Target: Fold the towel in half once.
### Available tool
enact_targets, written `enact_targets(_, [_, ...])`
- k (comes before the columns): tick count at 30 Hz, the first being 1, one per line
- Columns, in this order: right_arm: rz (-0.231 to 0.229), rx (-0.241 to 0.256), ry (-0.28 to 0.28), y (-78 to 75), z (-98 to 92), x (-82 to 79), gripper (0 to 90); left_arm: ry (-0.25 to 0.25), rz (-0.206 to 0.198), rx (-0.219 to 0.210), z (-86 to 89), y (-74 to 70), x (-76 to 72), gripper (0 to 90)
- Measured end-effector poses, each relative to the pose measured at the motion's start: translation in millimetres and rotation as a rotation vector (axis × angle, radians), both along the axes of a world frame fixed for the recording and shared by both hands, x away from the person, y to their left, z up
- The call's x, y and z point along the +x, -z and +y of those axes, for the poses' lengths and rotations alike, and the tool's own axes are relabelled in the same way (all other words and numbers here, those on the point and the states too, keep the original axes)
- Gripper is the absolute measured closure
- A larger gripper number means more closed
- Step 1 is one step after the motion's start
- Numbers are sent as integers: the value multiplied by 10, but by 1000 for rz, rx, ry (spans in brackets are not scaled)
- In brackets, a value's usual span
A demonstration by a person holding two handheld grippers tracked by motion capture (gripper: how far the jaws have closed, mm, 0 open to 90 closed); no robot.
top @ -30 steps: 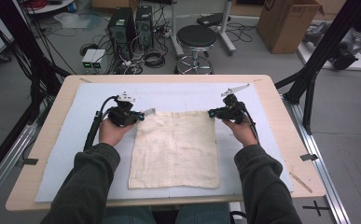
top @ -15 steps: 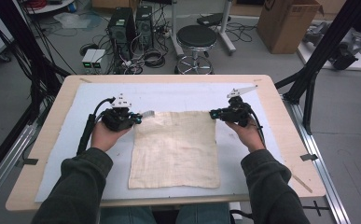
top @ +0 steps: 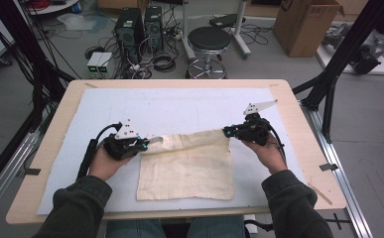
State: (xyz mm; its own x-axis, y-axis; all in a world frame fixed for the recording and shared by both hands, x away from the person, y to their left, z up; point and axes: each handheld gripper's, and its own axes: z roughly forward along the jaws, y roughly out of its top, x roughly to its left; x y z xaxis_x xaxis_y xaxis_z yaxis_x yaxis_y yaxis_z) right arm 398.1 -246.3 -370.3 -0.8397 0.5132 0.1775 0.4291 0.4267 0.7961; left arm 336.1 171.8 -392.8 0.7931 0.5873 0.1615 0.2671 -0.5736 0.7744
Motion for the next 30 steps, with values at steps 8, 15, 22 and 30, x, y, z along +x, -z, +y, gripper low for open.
enact_targets(8, [6,-5,-24,105,-32,-240,839,52,-18,37,-31,83,-251,840])
enact_targets(15, [-1,-3,-33,181,-67,-429,838,67,-10,42,-33,187,-425,837])
enact_targets(22, [-5,-23,-55,269,-46,-633,838,97,-24,57,-46,265,-599,833])
enact_targets(30, [6,-25,-66,349,-71,-831,838,120,-24,52,14,287,-770,833])
